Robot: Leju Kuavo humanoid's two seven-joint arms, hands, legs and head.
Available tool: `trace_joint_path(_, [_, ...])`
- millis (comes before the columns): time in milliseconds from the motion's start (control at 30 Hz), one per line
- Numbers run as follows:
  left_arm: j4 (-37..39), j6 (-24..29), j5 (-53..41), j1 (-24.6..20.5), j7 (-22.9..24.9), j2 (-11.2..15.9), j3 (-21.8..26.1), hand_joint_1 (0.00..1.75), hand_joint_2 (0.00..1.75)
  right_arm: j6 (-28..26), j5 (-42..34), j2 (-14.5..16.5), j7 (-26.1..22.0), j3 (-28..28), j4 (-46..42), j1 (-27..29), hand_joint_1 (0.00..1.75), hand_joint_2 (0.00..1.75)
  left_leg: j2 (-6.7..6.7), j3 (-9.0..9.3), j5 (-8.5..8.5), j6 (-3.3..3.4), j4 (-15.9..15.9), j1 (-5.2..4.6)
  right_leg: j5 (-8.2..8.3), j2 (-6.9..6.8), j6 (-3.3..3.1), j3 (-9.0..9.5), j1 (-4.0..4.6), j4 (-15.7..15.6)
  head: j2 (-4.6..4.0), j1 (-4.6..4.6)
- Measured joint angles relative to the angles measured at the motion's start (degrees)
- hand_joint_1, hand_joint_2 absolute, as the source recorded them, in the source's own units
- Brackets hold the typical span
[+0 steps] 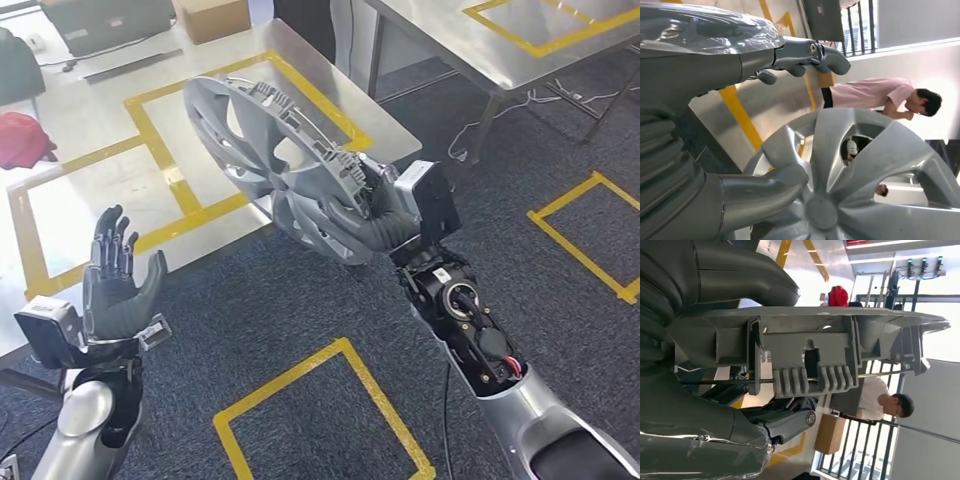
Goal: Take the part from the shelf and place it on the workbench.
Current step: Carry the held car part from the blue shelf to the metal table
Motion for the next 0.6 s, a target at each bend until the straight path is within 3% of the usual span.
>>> trace_joint_path(100, [-0.02, 0.06, -0.02, -0.16, -0.08, -0.03, 0.00, 0.00, 1.75, -0.25, 0.08, -0.05, 0.41, 0.07, -0.13, -0.20, 1.75, 1.75, 0.08, 1.70, -0.16, 0.53, -0.53, 0.51, -1.95, -0.86, 0.88, -0.74, 0.06, 2.84, 0.00, 0.43])
trace_joint_path(200, [-0.01, -0.09, -0.02, -0.24, -0.18, -0.08, 0.00, 0.00, 1.75, -0.43, 0.20, -0.07, 0.44, 0.22, -0.16, -0.80, 1.75, 1.75, 0.13, 2.76, -0.98, 0.84, -0.59, 0.60, -6.05, -1.70, 1.30, -6.96, 0.02, 14.21, 0.00, 1.25])
trace_joint_path(233, [0.01, -0.15, -0.02, -0.19, -0.20, -0.08, 0.00, 0.00, 1.75, -0.49, 0.25, -0.07, 0.45, 0.28, -0.16, -0.87, 1.75, 1.75, 0.14, 3.16, -1.36, 0.80, -0.57, 0.61, -6.50, -1.81, 1.41, -8.83, -0.02, 16.88, 0.00, 1.39])
trace_joint_path(267, [0.02, -0.19, -0.02, -0.15, -0.23, -0.09, 0.00, 0.00, 1.75, -0.54, 0.28, -0.07, 0.46, 0.32, -0.16, -0.93, 1.75, 1.75, 0.12, 3.70, -1.79, 0.76, -0.53, 0.62, -5.78, -1.90, 1.54, -9.73, -0.06, 17.42, 0.00, 1.55])
trace_joint_path(300, [0.03, -0.22, -0.02, -0.14, -0.28, -0.09, 0.00, 0.00, 1.75, -0.58, 0.31, -0.07, 0.48, 0.36, -0.16, -1.04, 1.75, 1.75, 0.07, 4.36, -2.28, 0.68, -0.48, 0.63, -3.83, -1.98, 1.58, -9.52, -0.12, 15.63, 0.00, 1.76])
trace_joint_path(367, [0.06, -0.26, -0.02, -0.17, -0.40, -0.14, 0.00, 0.00, 1.75, -0.61, 0.35, -0.08, 0.47, 0.39, -0.19, -1.51, 1.75, 1.75, -0.01, 5.73, -3.30, 0.40, -0.40, 0.64, 1.74, -2.18, 1.47, -7.00, -0.14, 7.74, 0.00, 2.17])
trace_joint_path(400, [0.08, -0.27, -0.03, -0.21, -0.48, -0.16, 0.00, 0.00, 1.75, -0.62, 0.38, -0.09, 0.43, 0.39, -0.22, -1.88, 1.75, 1.75, -0.03, 6.10, -3.70, 0.19, -0.33, 0.61, 3.26, -2.30, 1.29, -5.91, 0.04, 4.08, 0.00, 2.26])
trace_joint_path(433, [0.11, -0.27, -0.03, -0.26, -0.53, -0.19, 0.00, 0.00, 1.75, -0.61, 0.50, -0.11, 0.36, 0.41, -0.27, -2.27, 1.75, 1.75, -0.01, 6.18, -4.04, -0.11, -0.20, 0.56, 4.06, -2.39, 0.89, -5.03, 0.20, 1.69, 0.00, 2.41])
trace_joint_path(467, [0.16, -0.29, -0.05, -0.28, -0.60, -0.22, 0.00, 0.00, 1.75, -0.61, 0.70, -0.12, 0.26, 0.43, -0.36, -2.64, 1.75, 1.75, 0.04, 6.14, -4.28, -0.43, -0.03, 0.50, 3.85, -2.41, 0.43, -4.63, 0.37, 0.63, 0.00, 2.41])
trace_joint_path(533, [0.21, -0.33, -0.15, -0.41, -0.76, -0.26, 0.00, 0.00, 1.75, -0.59, 1.19, -0.13, 0.04, 0.48, -0.50, -3.39, 1.75, 1.75, 0.15, 6.00, -4.71, -1.03, 0.36, 0.38, 3.58, -2.29, -0.50, -3.85, 0.36, -0.06, 0.00, 2.41])
trace_joint_path(600, [0.23, -0.23, -0.66, -0.69, -1.09, -0.29, 0.00, 0.00, 1.75, -0.55, 1.52, -0.13, -0.27, 0.47, -0.53, -4.19, 1.75, 1.75, 0.18, 4.63, -5.33, -1.56, 3.18, 0.46, 3.37, -2.13, -0.92, -3.16, 0.09, -0.45, -0.01, 2.13])
